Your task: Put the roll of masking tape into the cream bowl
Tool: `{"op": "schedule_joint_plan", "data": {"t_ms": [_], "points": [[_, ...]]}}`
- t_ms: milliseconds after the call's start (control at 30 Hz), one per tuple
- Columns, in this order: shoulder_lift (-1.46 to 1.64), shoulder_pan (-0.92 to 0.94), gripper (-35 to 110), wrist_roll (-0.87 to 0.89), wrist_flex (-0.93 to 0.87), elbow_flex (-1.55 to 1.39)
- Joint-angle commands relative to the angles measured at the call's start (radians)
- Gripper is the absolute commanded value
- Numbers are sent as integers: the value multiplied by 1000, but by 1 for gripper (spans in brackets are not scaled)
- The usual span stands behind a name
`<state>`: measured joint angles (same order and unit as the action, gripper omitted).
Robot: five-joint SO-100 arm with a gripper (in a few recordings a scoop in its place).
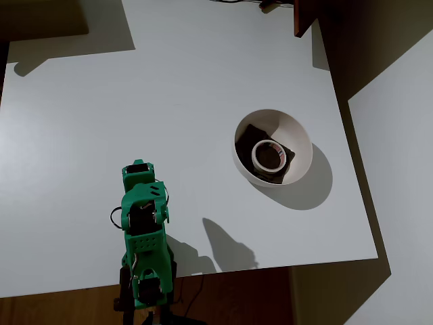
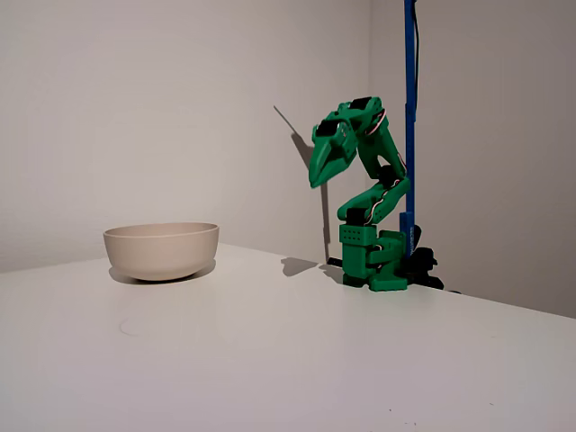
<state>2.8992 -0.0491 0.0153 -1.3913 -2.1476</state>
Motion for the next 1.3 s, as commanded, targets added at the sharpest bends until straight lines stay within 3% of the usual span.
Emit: {"op": "schedule_joint_plan", "data": {"t_ms": [0,400,1267], "points": [[110,-3,-8,-3,71,-169],[483,-3,-8,-25,103,-577],[492,6,-8,-20,37,-773]]}}
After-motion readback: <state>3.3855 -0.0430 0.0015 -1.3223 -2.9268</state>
